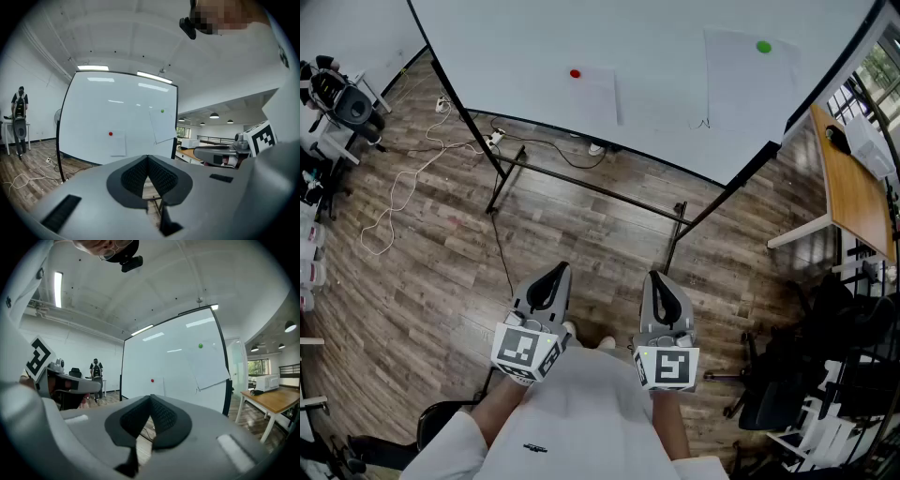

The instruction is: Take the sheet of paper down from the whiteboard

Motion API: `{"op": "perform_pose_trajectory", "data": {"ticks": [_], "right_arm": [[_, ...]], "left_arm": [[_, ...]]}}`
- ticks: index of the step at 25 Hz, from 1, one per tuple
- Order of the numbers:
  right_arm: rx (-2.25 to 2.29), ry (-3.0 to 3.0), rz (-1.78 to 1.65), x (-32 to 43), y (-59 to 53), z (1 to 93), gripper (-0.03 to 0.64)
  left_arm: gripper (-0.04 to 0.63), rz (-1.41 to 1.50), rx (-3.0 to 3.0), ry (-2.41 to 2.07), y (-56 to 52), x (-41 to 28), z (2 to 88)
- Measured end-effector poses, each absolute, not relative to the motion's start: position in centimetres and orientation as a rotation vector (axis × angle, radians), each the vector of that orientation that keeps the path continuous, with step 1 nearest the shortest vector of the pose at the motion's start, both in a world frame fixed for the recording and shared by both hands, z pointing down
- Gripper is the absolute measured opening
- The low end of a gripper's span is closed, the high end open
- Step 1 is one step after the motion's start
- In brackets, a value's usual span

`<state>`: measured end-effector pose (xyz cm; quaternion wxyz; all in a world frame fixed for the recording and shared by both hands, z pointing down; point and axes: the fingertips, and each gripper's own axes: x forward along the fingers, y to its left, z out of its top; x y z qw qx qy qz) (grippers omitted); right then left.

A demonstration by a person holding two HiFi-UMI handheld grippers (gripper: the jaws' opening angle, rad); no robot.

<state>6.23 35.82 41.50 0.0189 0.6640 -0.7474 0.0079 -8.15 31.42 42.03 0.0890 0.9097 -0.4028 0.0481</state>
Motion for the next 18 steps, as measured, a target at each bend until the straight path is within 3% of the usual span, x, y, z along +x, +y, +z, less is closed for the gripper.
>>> {"op": "perform_pose_trajectory", "data": {"ticks": [18], "right_arm": [[1.962,-2.453,0.054,5.8,38.2,41.8,0.011]], "left_arm": [[0.006,0.116,2.659,-1.286,34.5,-8.2,41.8]]}}
